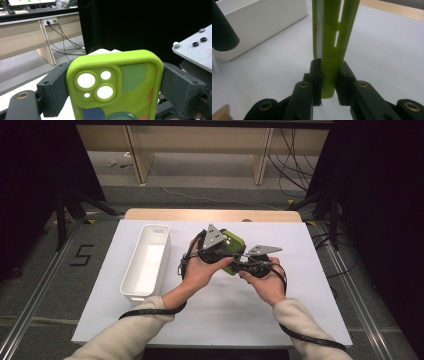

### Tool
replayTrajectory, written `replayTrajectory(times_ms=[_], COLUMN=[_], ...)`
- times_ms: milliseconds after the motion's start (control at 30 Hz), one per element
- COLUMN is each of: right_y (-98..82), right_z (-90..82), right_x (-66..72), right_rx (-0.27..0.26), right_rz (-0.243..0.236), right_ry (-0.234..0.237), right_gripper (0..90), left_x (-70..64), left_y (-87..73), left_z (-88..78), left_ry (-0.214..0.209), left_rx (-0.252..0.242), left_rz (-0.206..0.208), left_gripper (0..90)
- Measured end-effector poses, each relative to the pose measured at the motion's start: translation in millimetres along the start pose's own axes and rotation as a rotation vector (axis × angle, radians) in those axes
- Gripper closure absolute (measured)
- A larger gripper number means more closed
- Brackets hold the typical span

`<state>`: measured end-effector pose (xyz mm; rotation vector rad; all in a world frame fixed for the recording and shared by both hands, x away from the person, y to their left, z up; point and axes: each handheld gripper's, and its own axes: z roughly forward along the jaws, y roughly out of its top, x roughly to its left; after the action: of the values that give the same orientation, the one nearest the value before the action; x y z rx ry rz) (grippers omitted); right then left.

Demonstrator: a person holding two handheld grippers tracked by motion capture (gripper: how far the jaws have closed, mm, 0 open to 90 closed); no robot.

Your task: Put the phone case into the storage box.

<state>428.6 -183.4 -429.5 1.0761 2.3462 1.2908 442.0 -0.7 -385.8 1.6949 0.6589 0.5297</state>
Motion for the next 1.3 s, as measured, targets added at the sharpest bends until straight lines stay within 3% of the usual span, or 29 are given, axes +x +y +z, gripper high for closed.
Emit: replayTrajectory(times_ms=[400,567,933,1300], right_y=[0.1,0.4,-0.1,-4.6], right_z=[0.1,-0.4,-4.3,-10.9], right_x=[-1.2,-3.4,-6.9,-10.3], right_rx=[-0.021,-0.036,-0.104,-0.146], right_rz=[-0.013,-0.009,-0.067,-0.092], right_ry=[-0.002,-0.003,0.013,0.029], right_gripper=[75.1,62.9,27.4,16.7], left_x=[1.2,3.0,8.9,14.9], left_y=[1.5,2.6,5.4,8.2], left_z=[-1.7,-2.7,-7.9,-14.2], left_ry=[0.004,0.010,0.024,0.037], left_rx=[-0.002,-0.005,-0.014,-0.022], left_rz=[-0.008,-0.009,-0.014,-0.017], left_gripper=[15.7,15.8,15.9,16.0])
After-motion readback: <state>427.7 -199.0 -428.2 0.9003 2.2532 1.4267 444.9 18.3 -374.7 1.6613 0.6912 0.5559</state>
